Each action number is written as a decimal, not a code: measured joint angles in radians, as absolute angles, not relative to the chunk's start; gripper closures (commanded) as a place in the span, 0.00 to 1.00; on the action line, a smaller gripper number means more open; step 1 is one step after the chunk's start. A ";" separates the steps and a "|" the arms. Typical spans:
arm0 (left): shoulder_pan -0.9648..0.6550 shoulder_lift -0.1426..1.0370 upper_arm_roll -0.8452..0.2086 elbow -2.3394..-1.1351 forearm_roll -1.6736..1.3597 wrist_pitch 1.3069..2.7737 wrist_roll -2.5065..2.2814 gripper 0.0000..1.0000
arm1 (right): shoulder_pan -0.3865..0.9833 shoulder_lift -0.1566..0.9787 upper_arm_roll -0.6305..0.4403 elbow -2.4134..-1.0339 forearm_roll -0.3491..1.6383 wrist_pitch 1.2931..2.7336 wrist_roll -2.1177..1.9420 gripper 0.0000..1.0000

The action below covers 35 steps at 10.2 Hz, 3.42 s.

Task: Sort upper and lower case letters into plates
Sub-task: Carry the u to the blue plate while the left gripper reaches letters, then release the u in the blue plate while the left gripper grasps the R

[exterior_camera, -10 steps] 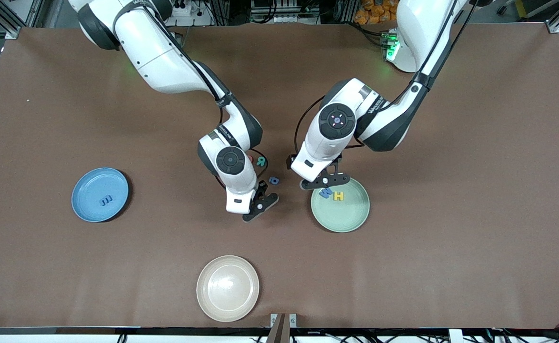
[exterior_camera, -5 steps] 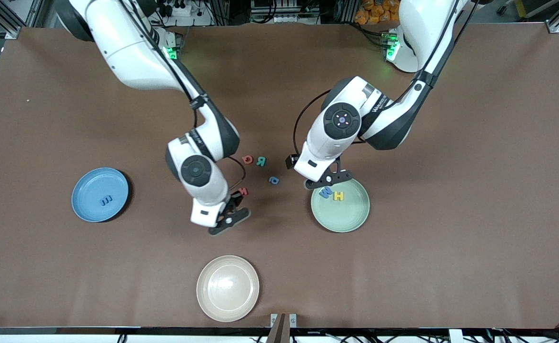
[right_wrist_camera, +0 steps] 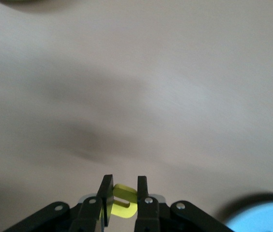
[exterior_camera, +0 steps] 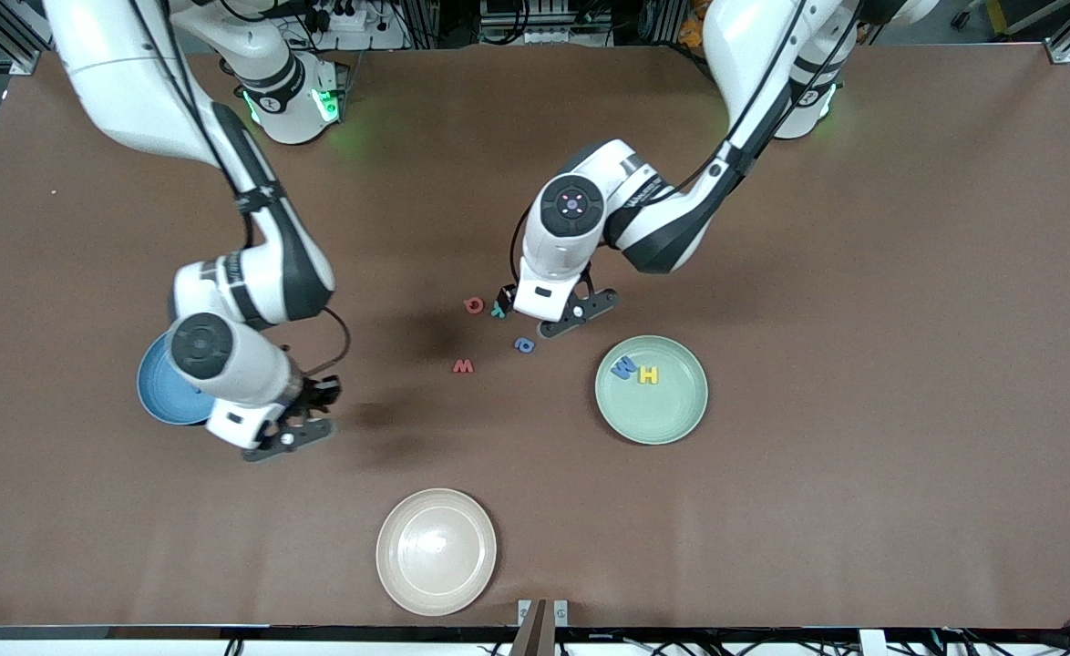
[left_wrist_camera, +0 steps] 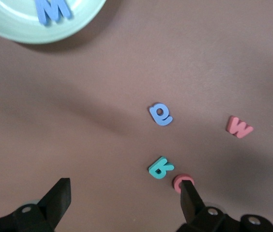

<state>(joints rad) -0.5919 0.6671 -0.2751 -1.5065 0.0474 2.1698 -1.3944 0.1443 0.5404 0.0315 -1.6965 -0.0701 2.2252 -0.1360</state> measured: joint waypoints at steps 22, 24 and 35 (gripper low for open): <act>-0.726 0.928 -0.239 -1.368 0.182 2.348 -2.095 0.14 | -0.114 0.448 0.131 -1.849 -0.071 2.263 -0.313 0.00; -0.731 0.938 -0.239 -1.368 0.181 2.348 -2.096 0.28 | -0.113 0.448 0.132 -1.849 -0.071 2.257 -0.307 0.00; -0.732 0.936 -0.241 -1.350 0.180 2.347 -2.096 0.88 | -0.052 0.447 0.164 -1.843 -0.071 2.214 -0.260 0.00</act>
<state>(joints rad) -0.7320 0.9358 -0.2409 -1.3501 0.1800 2.3467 -2.0962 -0.0525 0.4471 0.1638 -1.8427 -0.0709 2.2136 -0.2598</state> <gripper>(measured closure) 0.612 0.000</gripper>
